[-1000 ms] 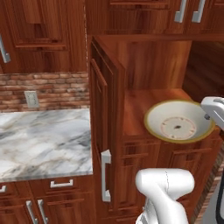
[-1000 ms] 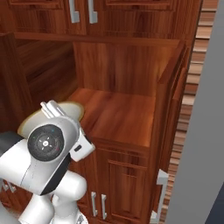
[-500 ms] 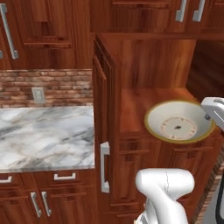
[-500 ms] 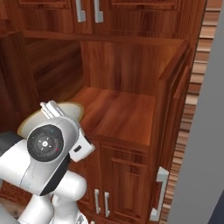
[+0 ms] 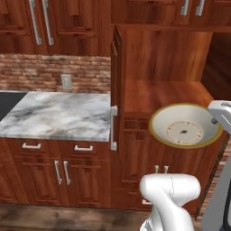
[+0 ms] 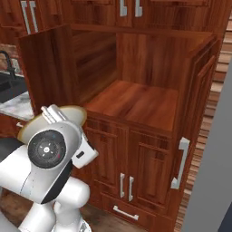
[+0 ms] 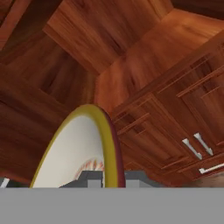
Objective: Pick up the bowls from the cabinet and place each bowl in front of a stool on the dining counter.
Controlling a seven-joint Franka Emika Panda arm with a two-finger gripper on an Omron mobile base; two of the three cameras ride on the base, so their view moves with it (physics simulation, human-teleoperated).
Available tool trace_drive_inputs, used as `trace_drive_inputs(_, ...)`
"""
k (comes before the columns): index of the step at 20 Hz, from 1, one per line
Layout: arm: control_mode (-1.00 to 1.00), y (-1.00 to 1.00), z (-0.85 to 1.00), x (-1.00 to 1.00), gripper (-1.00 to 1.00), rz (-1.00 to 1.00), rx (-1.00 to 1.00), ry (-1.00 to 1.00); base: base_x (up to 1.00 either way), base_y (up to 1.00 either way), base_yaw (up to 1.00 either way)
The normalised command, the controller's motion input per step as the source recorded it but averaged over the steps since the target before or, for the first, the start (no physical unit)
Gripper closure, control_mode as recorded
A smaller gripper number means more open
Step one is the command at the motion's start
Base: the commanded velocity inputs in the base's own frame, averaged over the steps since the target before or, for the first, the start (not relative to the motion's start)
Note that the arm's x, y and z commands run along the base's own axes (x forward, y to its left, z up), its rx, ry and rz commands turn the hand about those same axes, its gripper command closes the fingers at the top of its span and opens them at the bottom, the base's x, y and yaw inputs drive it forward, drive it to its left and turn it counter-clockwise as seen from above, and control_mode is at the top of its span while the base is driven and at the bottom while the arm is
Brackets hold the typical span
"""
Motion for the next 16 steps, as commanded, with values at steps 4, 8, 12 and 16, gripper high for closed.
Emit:
trace_drive_inputs(4, 1.00, 0.00, 0.00, 0.00, 1.00, 0.00, 0.00, 0.00, -0.66, -0.01, 0.20)
trace_drive_inputs(8, 1.00, 0.00, 0.00, 0.00, 1.00, 0.00, 0.00, 0.00, -0.62, -0.01, 0.28)
trace_drive_inputs(12, 1.00, 0.00, 0.00, 0.00, 1.00, 0.00, 0.00, 0.00, -0.45, 0.01, 0.38)
trace_drive_inputs(16, 1.00, 0.00, 0.00, 0.00, 1.00, 0.00, 0.00, 0.00, -0.24, 0.12, 0.46)
